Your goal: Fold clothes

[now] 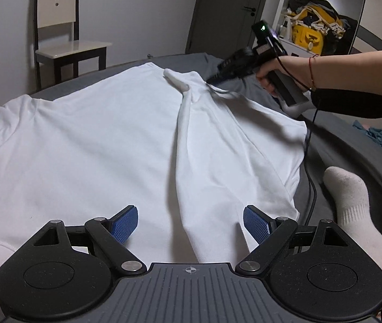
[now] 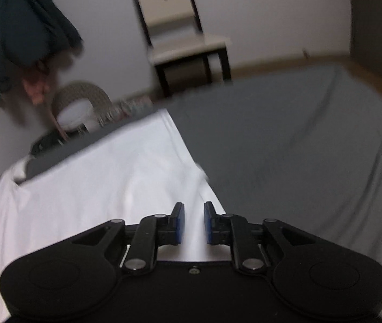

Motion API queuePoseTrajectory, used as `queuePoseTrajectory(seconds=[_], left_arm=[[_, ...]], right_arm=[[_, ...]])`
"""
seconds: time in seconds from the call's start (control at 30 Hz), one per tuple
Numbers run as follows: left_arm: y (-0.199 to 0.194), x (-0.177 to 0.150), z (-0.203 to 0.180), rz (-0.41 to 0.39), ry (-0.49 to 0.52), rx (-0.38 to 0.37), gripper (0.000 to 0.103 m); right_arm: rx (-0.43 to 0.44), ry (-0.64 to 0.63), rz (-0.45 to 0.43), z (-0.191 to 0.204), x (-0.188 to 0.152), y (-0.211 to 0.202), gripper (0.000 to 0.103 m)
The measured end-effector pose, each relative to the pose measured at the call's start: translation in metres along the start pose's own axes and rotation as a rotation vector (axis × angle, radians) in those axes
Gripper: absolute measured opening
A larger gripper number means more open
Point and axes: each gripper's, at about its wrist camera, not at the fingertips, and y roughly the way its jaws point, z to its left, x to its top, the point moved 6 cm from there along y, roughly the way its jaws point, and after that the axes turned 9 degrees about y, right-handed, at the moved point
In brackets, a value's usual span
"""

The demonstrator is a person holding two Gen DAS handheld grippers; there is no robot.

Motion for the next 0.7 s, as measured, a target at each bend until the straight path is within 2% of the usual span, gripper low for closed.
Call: queuePoseTrajectory(seconds=[0.07, 0.13, 0.33, 0.37, 0.43, 0.5, 0.63, 0.7], left_arm=[[0.002, 0.001, 0.002, 0.008, -0.003, -0.003, 0.086], [0.004, 0.000, 0.001, 0.011, -0.010, -0.017, 0.086], [0.001, -0.002, 0.000, 0.021, -0.024, -0.047, 0.086], [0.001, -0.003, 0.001, 0.032, -0.030, -0.048, 0.086], [0.003, -0.006, 0.002, 0.062, -0.038, -0.047, 0.085], [0.005, -0.010, 0.001, 0.094, -0.036, -0.056, 0.075], [0.010, -0.018, -0.003, 0.162, -0.027, -0.092, 0.075], [0.011, -0.020, -0.003, 0.177, -0.028, -0.102, 0.075]], right_arm=[[0.055, -0.036, -0.021, 0.017, 0.005, -0.003, 0.020], [0.087, -0.101, 0.051, 0.041, 0.005, 0.009, 0.021], [-0.090, -0.235, 0.176, 0.075, -0.004, 0.054, 0.018], [-0.107, -0.239, 0.182, 0.075, -0.004, 0.059, 0.004], [-0.112, -0.216, 0.170, 0.076, 0.002, 0.060, 0.002], [-0.081, -0.177, 0.155, 0.083, 0.011, 0.058, 0.002], [-0.031, -0.180, 0.135, 0.103, 0.024, 0.060, 0.002], [-0.032, -0.181, 0.131, 0.109, 0.028, 0.066, 0.002]])
